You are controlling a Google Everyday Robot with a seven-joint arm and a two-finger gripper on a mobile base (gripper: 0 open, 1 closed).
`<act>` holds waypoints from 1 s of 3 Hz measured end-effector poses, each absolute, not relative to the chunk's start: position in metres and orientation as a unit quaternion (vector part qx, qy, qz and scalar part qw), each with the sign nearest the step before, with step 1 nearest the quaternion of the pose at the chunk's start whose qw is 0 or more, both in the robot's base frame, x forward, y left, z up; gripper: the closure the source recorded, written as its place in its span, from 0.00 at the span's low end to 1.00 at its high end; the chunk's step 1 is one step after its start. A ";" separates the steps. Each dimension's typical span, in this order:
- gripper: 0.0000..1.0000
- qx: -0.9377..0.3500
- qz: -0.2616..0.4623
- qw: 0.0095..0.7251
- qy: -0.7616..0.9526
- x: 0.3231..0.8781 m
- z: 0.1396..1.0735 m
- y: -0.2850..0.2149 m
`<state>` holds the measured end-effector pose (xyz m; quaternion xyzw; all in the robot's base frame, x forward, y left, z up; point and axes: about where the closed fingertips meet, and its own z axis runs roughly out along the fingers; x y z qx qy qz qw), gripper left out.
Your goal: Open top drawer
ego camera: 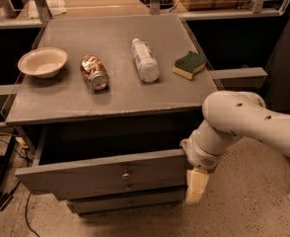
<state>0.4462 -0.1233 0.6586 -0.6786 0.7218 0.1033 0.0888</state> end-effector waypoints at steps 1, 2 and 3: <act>0.00 -0.661 0.116 0.076 0.737 0.400 0.663 -0.151; 0.00 -0.660 0.116 0.075 0.738 0.399 0.664 -0.152; 0.00 -0.636 0.127 0.058 0.759 0.355 0.668 -0.181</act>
Offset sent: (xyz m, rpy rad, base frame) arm -0.1717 -0.1082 0.0155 -0.0112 0.1671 -0.1836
